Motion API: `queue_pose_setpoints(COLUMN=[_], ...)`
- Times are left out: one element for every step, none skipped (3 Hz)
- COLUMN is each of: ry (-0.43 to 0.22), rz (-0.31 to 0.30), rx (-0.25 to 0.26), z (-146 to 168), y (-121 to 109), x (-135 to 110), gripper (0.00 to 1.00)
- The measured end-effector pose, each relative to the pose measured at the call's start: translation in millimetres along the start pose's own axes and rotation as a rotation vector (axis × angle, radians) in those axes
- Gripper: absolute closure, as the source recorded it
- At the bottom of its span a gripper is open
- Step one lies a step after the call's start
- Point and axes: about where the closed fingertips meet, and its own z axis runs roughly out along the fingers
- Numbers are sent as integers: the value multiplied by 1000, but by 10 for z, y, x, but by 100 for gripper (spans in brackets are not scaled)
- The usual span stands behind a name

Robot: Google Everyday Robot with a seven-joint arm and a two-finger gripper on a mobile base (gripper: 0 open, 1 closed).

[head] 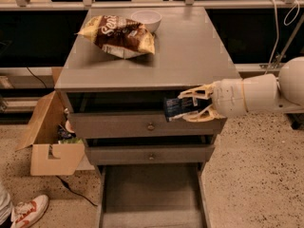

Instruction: Pick rxbar blueberry from bottom drawer and place on counter

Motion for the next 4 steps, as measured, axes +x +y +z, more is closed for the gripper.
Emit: queue_pose_setpoints(ry=[0,-23,1,32], rz=[0,10,52,154], rx=[0,65,146,178], z=[0,-201,-545,-637], y=[0,-440,-1140,-1508], x=[0,64,302,569], gripper=[100,100,100,100])
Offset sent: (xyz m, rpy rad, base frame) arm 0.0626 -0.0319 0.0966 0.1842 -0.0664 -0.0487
